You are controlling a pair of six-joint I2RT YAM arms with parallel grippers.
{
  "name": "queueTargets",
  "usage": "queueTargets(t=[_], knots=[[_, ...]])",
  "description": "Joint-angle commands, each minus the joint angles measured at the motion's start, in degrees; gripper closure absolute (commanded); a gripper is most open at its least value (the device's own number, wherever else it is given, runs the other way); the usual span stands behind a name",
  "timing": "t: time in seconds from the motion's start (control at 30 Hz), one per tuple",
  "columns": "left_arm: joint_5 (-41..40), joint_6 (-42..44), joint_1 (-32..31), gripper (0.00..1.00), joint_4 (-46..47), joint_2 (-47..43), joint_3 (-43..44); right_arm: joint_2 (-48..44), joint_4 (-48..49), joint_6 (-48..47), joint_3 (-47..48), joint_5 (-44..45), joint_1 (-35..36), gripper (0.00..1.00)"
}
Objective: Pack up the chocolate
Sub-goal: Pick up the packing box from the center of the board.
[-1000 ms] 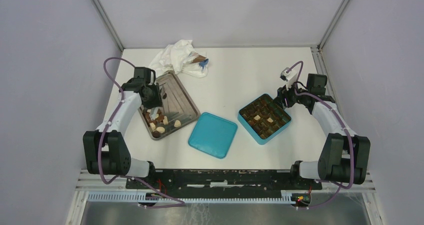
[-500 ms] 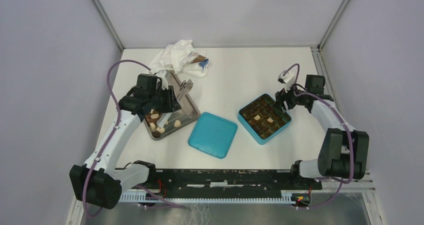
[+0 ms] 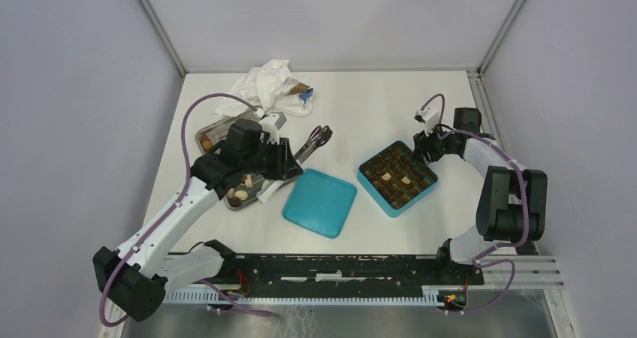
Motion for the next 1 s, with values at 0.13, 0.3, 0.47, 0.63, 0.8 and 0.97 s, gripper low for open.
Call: queueTargets(t=[0.13,0.3,0.47,0.63,0.8,0.97], knots=[[0.3,-5.0,-5.7,0.96,8.2,0.6,0.4,3.2,1.7,1.5,3.2,1.7,2.6,0.58],[-1.4,-6.6,-11.5,0.96,11.4,2.5,0.0,2.2,2.6,1.4,2.3,1.8,2.7,0.78],[-3.7,-7.2,-16.5,0.96,15.6,4.1,-1.1,-1.4,5.7,2.9,-0.3,1.0,2.7,1.00],[-5.9,-6.4,-20.0,0.97,18.5,4.9,-2.0,-7.8,10.4,4.6,-3.5,0.8,2.6,1.00],[-7.5,-5.4,-22.5,0.97,21.1,4.1,-3.0,-18.1,16.7,4.6,-8.3,2.1,2.6,1.00],[-8.7,-4.1,-24.3,0.97,22.5,3.9,-3.0,-27.3,22.1,4.2,-12.8,2.8,2.6,1.00]])
